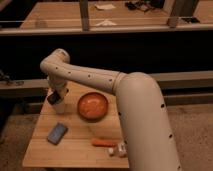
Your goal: Place the eraser in the ceramic cup
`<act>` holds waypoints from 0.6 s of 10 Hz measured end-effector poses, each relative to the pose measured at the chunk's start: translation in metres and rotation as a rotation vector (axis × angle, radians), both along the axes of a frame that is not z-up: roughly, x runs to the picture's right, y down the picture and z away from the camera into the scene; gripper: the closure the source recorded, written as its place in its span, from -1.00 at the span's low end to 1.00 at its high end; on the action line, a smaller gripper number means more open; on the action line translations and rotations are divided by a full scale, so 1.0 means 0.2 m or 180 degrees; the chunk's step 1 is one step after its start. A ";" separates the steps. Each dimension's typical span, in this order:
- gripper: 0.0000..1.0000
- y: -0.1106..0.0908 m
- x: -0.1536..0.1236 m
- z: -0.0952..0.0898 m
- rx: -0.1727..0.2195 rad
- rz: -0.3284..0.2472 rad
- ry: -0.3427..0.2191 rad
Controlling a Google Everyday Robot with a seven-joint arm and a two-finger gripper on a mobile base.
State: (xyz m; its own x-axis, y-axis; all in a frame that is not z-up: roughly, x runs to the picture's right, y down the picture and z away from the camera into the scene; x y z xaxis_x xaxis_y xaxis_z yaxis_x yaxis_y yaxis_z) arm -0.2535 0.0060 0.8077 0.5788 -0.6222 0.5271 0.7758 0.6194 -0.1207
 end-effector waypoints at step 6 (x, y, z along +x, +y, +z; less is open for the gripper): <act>0.00 -0.01 -0.01 0.00 0.0000 0.0039 -0.0025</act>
State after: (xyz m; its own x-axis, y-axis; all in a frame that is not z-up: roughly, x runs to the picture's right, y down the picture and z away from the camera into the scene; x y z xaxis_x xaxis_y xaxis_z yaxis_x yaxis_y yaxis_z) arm -0.2554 0.0047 0.8083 0.5821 -0.6152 0.5316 0.7691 0.6288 -0.1146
